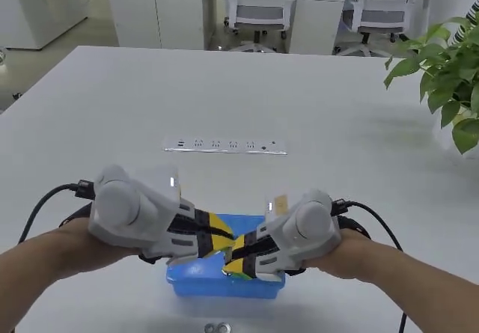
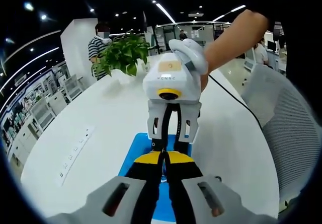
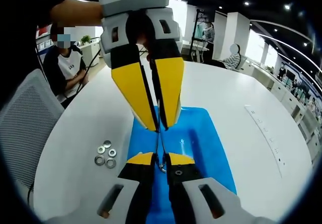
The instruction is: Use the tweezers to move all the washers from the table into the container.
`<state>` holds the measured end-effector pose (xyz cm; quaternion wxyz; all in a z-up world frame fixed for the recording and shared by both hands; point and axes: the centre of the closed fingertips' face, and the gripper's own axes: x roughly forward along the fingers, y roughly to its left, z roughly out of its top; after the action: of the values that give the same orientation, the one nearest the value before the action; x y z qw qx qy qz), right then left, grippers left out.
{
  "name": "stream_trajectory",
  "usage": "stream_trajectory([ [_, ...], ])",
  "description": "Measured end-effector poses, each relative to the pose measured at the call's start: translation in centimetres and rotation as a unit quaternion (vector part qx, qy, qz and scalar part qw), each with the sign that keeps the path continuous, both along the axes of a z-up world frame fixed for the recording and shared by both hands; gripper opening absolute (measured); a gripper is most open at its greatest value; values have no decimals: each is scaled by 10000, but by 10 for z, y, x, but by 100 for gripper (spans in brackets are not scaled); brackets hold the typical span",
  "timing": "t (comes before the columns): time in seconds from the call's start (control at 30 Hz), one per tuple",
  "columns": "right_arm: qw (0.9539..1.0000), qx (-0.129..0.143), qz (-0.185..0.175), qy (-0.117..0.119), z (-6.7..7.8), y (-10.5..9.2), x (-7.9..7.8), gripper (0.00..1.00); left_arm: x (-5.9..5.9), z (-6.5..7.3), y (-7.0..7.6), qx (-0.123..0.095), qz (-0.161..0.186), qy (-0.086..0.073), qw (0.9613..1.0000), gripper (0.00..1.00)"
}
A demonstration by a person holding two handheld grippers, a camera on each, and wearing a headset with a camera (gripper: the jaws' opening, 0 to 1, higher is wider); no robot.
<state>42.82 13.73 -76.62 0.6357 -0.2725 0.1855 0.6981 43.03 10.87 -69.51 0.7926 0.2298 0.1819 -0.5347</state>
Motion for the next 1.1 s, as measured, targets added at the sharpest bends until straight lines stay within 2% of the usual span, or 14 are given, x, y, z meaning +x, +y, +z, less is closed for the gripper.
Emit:
stream_trajectory([
  [0.33,10000,14,-47,15,2,0,1,12,-1,2,-1,-12,-54,-13,10000,6],
  [0.57,9999,70,-131,49,9,2,0,14,-2,6,-1,-26,-104,-23,9999,5],
  [0.9,9993,131,-336,77,22,-1,-4,24,-2,13,3,-83,-28,30,10000,5],
  [1.1,9984,181,-530,0,33,-6,-4,30,-2,20,7,-166,43,46,9998,5],
])
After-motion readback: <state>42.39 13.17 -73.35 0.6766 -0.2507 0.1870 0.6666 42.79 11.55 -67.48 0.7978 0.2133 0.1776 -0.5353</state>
